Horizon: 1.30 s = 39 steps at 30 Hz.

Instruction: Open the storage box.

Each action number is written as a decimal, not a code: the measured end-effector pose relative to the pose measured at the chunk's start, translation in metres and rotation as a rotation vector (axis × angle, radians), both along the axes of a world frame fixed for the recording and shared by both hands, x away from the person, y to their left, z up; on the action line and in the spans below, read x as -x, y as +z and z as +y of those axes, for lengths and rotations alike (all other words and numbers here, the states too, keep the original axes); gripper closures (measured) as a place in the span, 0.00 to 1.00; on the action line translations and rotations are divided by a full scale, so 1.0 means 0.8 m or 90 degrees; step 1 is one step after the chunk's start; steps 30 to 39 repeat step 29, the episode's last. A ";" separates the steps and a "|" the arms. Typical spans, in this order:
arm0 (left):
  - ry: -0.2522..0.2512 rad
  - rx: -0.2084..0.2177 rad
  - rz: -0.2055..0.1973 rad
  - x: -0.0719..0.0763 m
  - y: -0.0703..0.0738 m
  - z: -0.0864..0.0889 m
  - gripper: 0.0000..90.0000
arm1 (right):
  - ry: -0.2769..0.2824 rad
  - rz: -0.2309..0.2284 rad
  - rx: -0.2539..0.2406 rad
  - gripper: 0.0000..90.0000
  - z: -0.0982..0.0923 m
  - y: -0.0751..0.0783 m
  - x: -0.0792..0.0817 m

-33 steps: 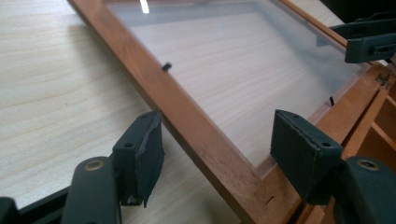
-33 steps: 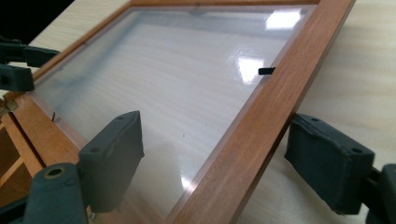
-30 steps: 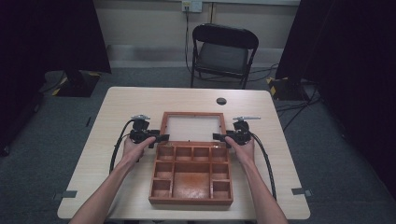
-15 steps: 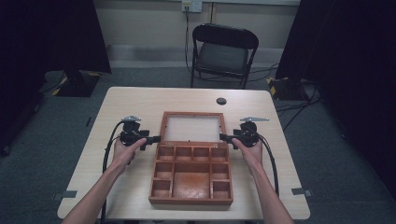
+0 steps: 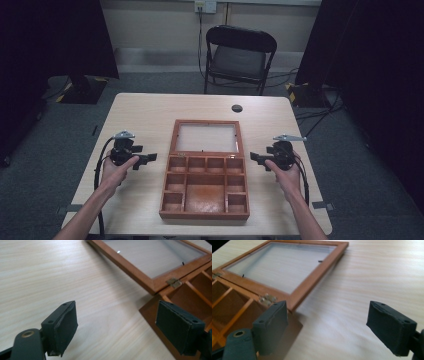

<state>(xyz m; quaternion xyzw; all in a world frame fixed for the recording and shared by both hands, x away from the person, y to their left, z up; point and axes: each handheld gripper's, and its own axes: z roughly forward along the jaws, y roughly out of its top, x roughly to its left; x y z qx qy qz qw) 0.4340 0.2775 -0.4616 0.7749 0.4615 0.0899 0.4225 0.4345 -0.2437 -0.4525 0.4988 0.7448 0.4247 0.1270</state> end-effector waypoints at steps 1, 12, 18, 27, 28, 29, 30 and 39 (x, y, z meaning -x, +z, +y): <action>0.003 -0.013 -0.003 0.004 -0.001 0.003 0.19 | -0.006 0.005 0.017 0.20 -0.008 0.001 0.011; 0.038 -0.121 0.011 0.044 -0.025 0.025 0.19 | -0.013 0.034 0.090 0.17 -0.039 -0.021 0.070; 0.042 -0.170 -0.029 0.046 -0.041 0.034 0.20 | -0.046 0.041 0.158 0.17 -0.048 -0.033 0.084; 0.068 -0.152 -0.066 0.052 -0.050 0.034 0.14 | -0.055 -0.005 0.171 0.07 -0.049 -0.057 0.085; 0.068 -0.152 -0.066 0.052 -0.051 0.034 0.14 | -0.058 -0.010 0.170 0.07 -0.049 -0.058 0.086; 0.069 -0.152 -0.066 0.052 -0.051 0.033 0.14 | -0.059 -0.012 0.170 0.07 -0.049 -0.059 0.086; 0.069 -0.152 -0.066 0.052 -0.051 0.033 0.14 | -0.059 -0.012 0.170 0.07 -0.049 -0.059 0.086; 0.069 -0.152 -0.066 0.052 -0.051 0.033 0.14 | -0.059 -0.012 0.170 0.07 -0.049 -0.059 0.086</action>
